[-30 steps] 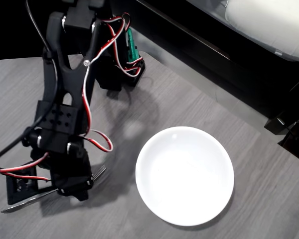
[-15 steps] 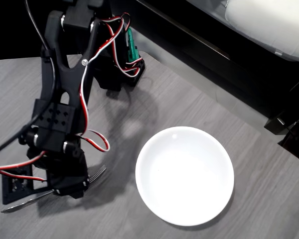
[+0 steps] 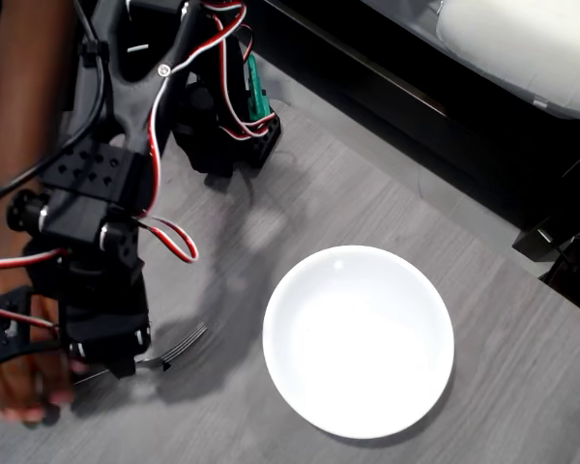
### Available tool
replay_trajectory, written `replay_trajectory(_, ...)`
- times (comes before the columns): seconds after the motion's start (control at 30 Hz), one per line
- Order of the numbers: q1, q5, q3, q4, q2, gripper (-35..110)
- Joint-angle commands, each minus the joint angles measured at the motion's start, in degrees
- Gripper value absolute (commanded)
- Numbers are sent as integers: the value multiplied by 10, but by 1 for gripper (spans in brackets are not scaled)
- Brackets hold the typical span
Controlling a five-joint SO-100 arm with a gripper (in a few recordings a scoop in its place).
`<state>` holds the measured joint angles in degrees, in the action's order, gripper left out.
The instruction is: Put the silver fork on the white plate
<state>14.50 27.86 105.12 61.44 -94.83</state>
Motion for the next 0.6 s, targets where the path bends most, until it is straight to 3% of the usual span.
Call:
replay_trajectory(0.0,-3,2,-26,4,-28,5)
replay_trajectory(0.3,-2,4,-25,3,6,5)
replay_trajectory(0.57,-13,34,15,-5,39,15)
